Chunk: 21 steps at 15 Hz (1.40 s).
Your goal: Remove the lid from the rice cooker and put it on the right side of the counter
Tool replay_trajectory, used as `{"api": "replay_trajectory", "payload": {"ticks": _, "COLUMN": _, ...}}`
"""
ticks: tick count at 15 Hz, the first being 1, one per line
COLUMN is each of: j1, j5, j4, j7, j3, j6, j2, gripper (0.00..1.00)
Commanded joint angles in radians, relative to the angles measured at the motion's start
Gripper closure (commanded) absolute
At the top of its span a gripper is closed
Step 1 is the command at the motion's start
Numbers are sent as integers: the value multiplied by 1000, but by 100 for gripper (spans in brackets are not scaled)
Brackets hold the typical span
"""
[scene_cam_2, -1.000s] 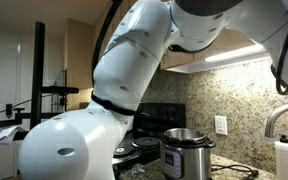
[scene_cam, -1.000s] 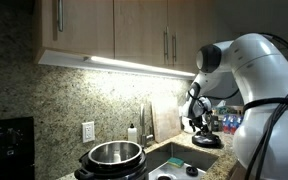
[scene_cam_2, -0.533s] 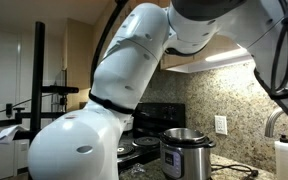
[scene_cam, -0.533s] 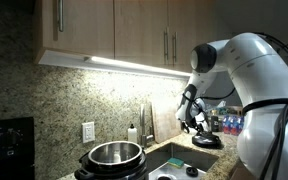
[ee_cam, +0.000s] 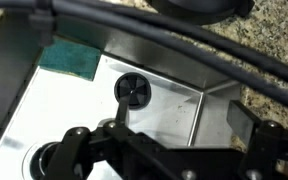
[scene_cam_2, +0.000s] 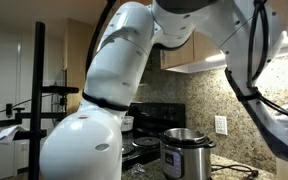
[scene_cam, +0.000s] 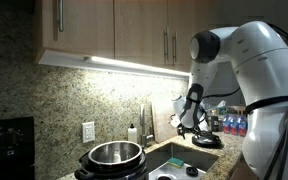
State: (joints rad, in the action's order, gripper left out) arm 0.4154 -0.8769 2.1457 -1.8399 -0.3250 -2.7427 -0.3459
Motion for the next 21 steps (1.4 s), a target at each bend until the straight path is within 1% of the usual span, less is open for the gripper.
{"api": "replay_trajectory", "payload": {"ticks": 1, "j1": -27, "j5": -210, "j4": 139, "j7": 10, "j3": -36, "j6": -125, "j2": 73, "gripper": 0}}
{"api": "replay_trajectory", "payload": {"ticks": 3, "j1": -34, "j5": -350, "j4": 172, "j7": 26, "j3": -46, "j6": -179, "j2": 86, "gripper": 0}}
{"api": "replay_trajectory", "payload": {"ticks": 5, "j1": -36, "j5": -487, "j4": 168, "j7": 20, "j3": -65, "j6": -223, "j2": 86, "gripper": 0}}
{"api": "replay_trajectory", "payload": {"ticks": 6, "j1": -11, "j5": -389, "j4": 139, "j7": 11, "j3": -21, "j6": -175, "j2": 51, "gripper": 0}}
{"api": "replay_trajectory", "payload": {"ticks": 7, "j1": -10, "j5": -402, "j4": 142, "j7": 14, "j3": -22, "j6": -178, "j2": 52, "gripper": 0}}
{"api": "replay_trajectory", "payload": {"ticks": 13, "j1": -10, "j5": -399, "j4": 138, "j7": 13, "j3": -16, "j6": -176, "j2": 49, "gripper": 0}}
{"api": "replay_trajectory", "payload": {"ticks": 14, "j1": -23, "j5": -419, "j4": 149, "j7": 17, "j3": -11, "j6": -175, "j2": 55, "gripper": 0}}
{"api": "replay_trajectory", "payload": {"ticks": 15, "j1": -37, "j5": -461, "j4": 162, "j7": 23, "j3": -16, "j6": -163, "j2": 80, "gripper": 0}}
{"api": "replay_trajectory", "payload": {"ticks": 16, "j1": -42, "j5": -493, "j4": 185, "j7": 1, "j3": -12, "j6": -169, "j2": 109, "gripper": 0}}
{"api": "replay_trajectory", "payload": {"ticks": 17, "j1": -68, "j5": -557, "j4": 212, "j7": 11, "j3": -30, "j6": -163, "j2": 146, "gripper": 0}}
{"api": "replay_trajectory", "payload": {"ticks": 18, "j1": -77, "j5": -614, "j4": 234, "j7": 6, "j3": -32, "j6": -170, "j2": 175, "gripper": 0}}
{"api": "replay_trajectory", "payload": {"ticks": 20, "j1": -86, "j5": -736, "j4": 288, "j7": -6, "j3": -33, "j6": -198, "j2": 246, "gripper": 0}}
{"api": "replay_trajectory", "payload": {"ticks": 21, "j1": -72, "j5": -782, "j4": 322, "j7": -27, "j3": -17, "j6": -214, "j2": 289, "gripper": 0}}
